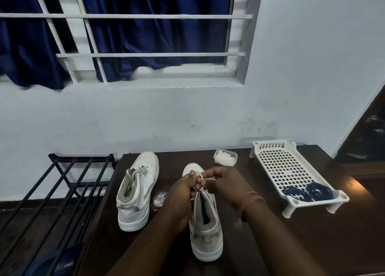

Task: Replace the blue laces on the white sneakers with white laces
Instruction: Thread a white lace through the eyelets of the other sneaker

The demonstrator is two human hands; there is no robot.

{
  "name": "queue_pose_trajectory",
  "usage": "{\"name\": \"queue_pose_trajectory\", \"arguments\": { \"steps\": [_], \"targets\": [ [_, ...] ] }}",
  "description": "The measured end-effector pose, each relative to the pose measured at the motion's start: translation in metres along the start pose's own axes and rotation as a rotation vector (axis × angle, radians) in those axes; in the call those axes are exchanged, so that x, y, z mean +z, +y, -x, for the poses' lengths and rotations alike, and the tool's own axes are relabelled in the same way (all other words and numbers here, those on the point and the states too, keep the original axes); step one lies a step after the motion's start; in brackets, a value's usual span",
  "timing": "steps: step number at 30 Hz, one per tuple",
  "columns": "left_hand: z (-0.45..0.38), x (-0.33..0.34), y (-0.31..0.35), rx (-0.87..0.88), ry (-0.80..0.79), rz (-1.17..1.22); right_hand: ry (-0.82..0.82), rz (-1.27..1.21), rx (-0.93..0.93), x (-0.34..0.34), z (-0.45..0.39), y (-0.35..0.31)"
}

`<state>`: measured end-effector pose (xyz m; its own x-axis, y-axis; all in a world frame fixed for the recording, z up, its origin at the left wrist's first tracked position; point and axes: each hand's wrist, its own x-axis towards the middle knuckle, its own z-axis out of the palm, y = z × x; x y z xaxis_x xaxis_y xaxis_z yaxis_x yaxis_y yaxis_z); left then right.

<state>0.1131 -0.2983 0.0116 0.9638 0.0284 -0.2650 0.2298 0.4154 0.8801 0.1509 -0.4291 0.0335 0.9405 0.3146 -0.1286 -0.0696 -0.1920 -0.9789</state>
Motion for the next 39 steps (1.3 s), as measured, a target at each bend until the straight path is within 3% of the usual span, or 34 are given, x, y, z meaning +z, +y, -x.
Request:
{"name": "queue_pose_trajectory", "arguments": {
  "steps": [8, 12, 16, 20, 25, 28, 31, 35, 39],
  "targets": [
    [0.001, -0.003, 0.001, 0.042, -0.064, -0.131, 0.001, 0.078, -0.046, -0.002, -0.002, 0.006],
    [0.003, -0.007, 0.005, -0.023, -0.058, -0.166, 0.024, 0.075, -0.039, -0.006, -0.003, 0.008],
    [0.003, -0.012, 0.009, -0.161, 0.016, -0.105, 0.090, 0.018, -0.008, 0.001, -0.005, 0.010],
    [0.010, -0.011, 0.013, -0.119, 0.131, -0.061, 0.103, 0.105, -0.090, -0.007, -0.004, 0.005],
    [0.026, -0.016, 0.020, 0.069, 0.100, -0.432, -0.061, 0.344, -0.177, -0.015, 0.008, -0.011],
    [0.031, -0.023, 0.025, 0.188, 0.026, -0.800, -0.181, 0.481, -0.163, -0.024, 0.016, -0.021],
    [0.036, -0.030, 0.023, 0.149, -0.073, -1.046, -0.265, 0.689, -0.100, -0.021, 0.026, -0.027],
    [0.044, -0.031, 0.020, 0.028, -0.075, -0.903, -0.249, 1.117, -0.213, 0.001, 0.040, -0.037],
    [0.051, -0.027, 0.023, -0.098, 0.017, -0.581, -0.115, 1.286, -0.213, 0.017, 0.044, -0.025]
  ]
}}
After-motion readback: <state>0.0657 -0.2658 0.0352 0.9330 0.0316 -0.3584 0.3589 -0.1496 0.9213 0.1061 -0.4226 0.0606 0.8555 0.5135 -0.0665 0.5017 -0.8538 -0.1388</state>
